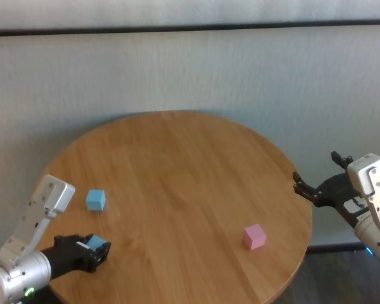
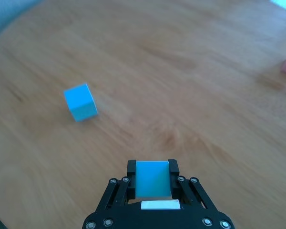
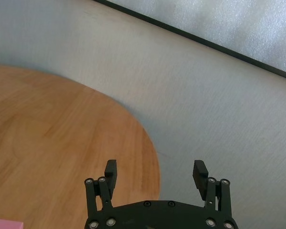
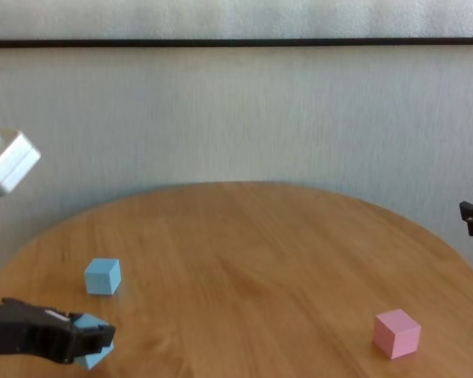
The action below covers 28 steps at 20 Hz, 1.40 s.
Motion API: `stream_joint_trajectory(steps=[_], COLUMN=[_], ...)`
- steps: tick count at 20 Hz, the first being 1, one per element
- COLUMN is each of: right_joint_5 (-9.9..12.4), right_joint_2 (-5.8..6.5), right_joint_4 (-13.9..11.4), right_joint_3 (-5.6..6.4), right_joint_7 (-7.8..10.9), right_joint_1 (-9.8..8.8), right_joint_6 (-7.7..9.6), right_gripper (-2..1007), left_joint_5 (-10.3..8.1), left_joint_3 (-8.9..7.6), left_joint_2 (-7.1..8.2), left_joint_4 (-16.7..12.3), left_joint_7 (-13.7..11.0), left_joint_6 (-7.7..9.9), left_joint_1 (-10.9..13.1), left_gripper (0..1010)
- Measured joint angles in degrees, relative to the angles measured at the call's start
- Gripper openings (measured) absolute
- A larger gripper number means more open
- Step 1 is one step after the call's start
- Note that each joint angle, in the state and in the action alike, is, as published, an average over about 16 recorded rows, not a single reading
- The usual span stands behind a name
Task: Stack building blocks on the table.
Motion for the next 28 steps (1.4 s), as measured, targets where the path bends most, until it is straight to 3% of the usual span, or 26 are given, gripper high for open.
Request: stream_joint_trajectory(steps=[6,12,20,28], right_joint_5=[0.0,0.0,0.0,0.0], right_joint_2=[0.0,0.0,0.0,0.0], right_joint_4=[0.0,0.0,0.0,0.0], right_joint_3=[0.0,0.0,0.0,0.0], right_joint_7=[0.0,0.0,0.0,0.0], right_joint_1=[0.0,0.0,0.0,0.0], right_joint_6=[0.0,0.0,0.0,0.0], right_gripper=[1005,1005,1005,1005], left_joint_5=[2.92,6.09,9.06,10.53], left_joint_3=[1.92,5.03,8.93,11.7], left_joint_2=[0.79,0.45,-1.99,-4.78], left_joint_4=[0.5,2.2,5.4,8.6], left_joint_7=[-3.8,-7.9,-11.2,-13.2], left_joint_6=[-3.2,-5.27,-6.46,-7.04], left_joint_1=[-2.4,-6.4,-10.9,-13.7], left_gripper=[394,394,394,394])
